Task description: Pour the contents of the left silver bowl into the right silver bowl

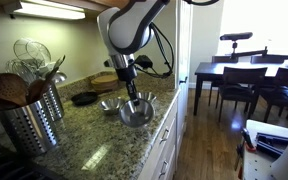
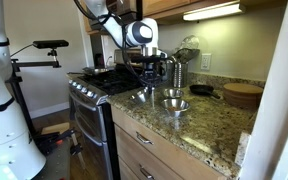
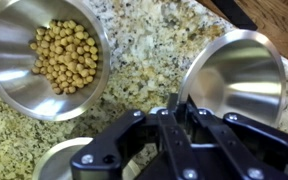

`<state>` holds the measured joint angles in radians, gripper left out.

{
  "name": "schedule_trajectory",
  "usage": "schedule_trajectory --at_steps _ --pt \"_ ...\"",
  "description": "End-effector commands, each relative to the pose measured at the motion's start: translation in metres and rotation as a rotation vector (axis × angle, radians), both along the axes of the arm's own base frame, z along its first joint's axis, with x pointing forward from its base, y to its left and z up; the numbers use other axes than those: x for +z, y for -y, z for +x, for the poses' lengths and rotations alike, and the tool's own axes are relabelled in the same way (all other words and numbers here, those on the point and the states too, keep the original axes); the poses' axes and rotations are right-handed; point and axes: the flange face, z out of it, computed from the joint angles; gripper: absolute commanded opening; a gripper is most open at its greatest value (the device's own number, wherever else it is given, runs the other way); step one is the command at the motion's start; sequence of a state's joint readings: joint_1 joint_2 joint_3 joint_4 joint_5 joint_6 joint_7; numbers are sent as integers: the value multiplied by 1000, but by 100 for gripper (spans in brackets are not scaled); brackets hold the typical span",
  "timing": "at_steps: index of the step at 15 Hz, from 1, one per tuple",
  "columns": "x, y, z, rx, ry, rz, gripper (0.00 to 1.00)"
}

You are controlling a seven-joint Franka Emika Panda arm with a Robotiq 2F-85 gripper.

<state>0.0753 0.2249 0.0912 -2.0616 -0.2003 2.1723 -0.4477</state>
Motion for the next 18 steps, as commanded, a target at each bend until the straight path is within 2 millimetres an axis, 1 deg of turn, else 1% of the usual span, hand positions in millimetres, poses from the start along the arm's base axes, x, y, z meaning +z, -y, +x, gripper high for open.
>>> schedule_trajectory --at_steps 1,6,9,13,18 --pt "-5 12 14 -53 32 -23 8" --pt "-7 35 40 -138 39 -18 8" --pt "-10 40 49 -160 37 -17 8" --pt "-15 39 49 -167 20 -18 8" --pt "-16 37 39 -166 -41 -13 8"
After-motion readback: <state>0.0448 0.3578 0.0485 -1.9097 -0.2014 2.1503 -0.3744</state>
